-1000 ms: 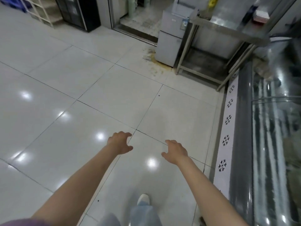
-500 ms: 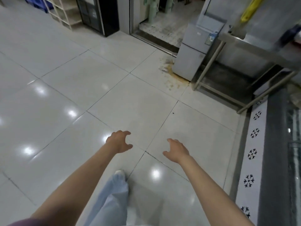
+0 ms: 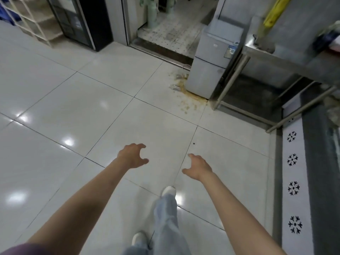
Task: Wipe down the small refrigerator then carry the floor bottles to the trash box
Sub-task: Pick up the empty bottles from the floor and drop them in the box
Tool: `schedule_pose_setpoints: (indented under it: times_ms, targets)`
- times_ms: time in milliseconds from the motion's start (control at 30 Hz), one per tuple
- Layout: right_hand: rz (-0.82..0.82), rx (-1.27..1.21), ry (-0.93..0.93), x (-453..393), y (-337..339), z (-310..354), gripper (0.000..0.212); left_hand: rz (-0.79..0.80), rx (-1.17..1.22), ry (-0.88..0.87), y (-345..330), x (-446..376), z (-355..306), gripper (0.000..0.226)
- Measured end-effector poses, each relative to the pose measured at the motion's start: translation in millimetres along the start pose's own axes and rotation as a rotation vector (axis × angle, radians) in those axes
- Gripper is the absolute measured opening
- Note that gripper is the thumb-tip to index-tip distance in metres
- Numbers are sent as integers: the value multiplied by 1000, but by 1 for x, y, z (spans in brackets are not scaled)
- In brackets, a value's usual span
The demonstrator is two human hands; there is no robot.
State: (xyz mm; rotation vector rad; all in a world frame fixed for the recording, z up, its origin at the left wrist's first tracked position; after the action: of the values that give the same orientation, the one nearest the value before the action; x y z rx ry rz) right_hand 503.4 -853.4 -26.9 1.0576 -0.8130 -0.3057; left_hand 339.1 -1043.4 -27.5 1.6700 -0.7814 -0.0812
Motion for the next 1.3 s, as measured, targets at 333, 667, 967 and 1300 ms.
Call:
schedule_pose_setpoints:
  times_ms: [333,667,967,1300]
  targets:
    - [5,-32,4,-183,82,31,78,-38,-71,10,70,-184,-27,66]
    - [52,56,93,-343,142,109,79,-38,54,87,125,-325,-7,69]
    - [29,47,42,-483,182,209,74,14,1,8,196,-497,32,66]
    - [-14,-16,-95,-612,233,257,76,89,-62,-186,255,-672,6,67]
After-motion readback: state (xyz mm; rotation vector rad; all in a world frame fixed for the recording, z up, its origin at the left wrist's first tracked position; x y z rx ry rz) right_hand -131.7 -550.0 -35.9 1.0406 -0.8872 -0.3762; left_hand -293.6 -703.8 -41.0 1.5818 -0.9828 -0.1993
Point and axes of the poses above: each hand's wrist, its own x-axis away from the middle knuckle, its own y-axis out of the back of the hand, z = x × y, the point moved 2 cm from there along -x, towards the middle knuckle, and after that the axes turned 12 degrees about -z, right-handed, at the moved point
